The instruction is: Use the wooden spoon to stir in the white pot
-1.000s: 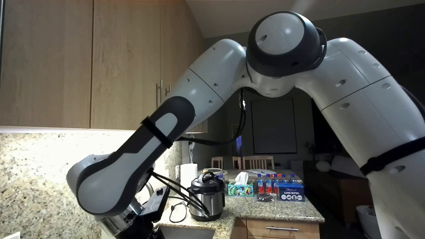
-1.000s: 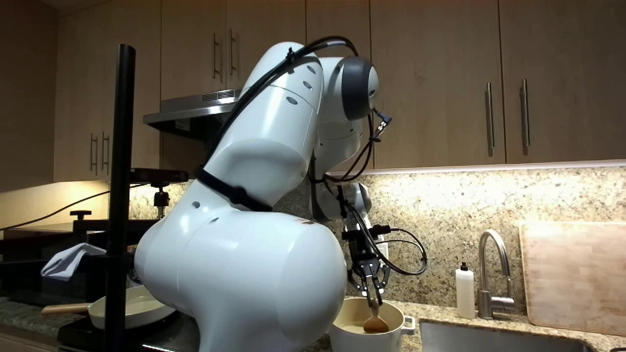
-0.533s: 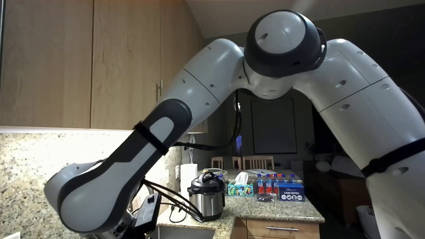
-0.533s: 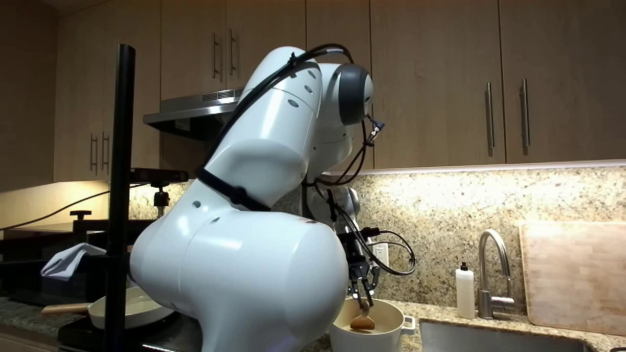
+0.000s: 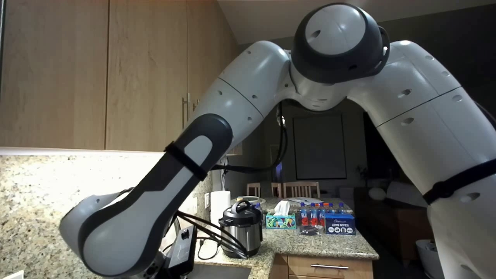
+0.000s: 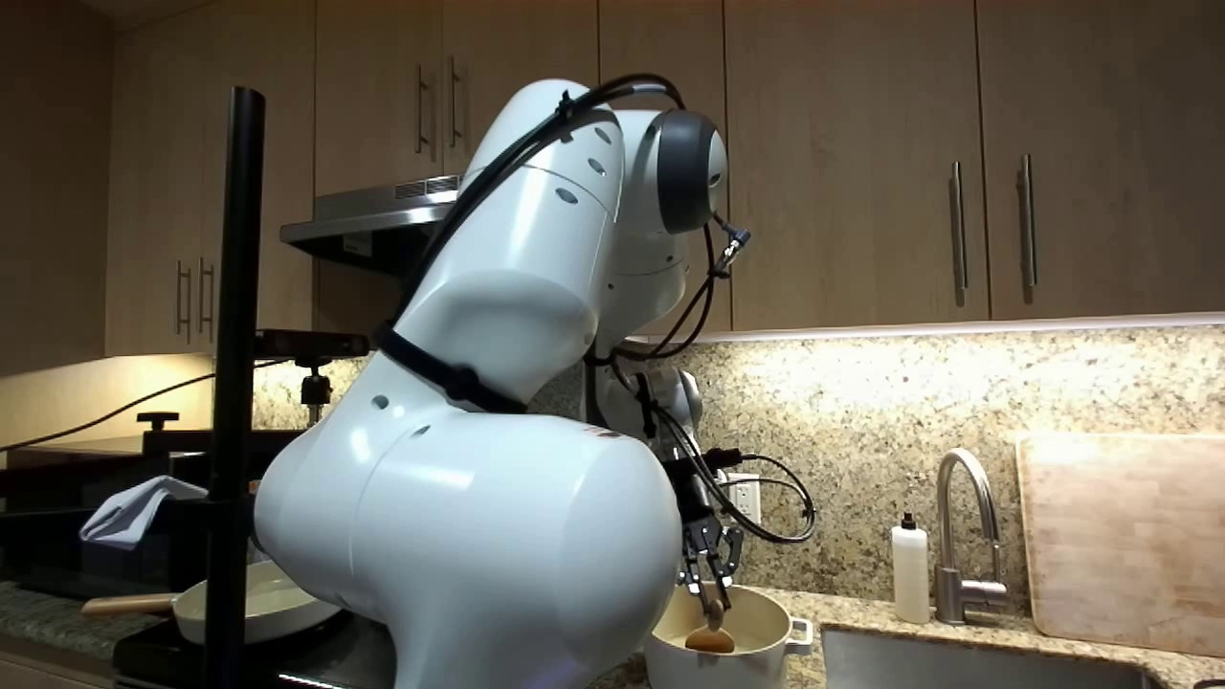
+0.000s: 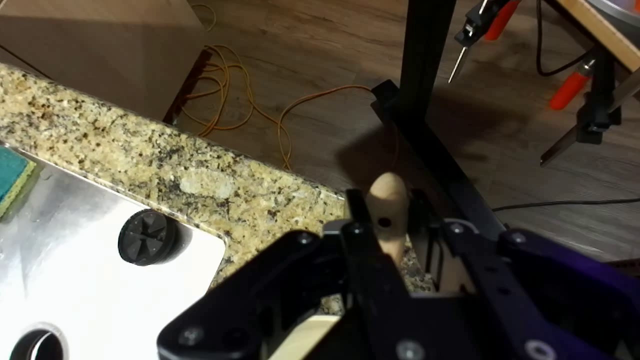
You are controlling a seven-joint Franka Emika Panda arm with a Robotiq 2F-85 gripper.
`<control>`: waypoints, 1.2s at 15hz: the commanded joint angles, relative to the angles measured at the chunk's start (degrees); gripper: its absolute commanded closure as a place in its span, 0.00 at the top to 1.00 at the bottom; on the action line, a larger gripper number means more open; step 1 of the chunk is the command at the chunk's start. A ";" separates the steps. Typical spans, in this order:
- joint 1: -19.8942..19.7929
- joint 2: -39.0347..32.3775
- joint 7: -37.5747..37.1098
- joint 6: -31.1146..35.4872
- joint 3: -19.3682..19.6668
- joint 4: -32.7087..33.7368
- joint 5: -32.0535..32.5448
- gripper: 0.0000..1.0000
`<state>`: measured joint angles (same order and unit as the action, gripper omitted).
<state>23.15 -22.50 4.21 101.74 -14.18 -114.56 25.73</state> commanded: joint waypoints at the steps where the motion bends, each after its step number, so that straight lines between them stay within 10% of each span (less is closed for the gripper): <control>1: -1.63 5.31 -2.11 1.10 0.03 -5.19 0.25 0.09; 18: -0.87 -1.36 2.39 -4.23 -0.30 6.89 4.21 0.09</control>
<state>21.45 -21.80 4.69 99.83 -14.00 -110.35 28.13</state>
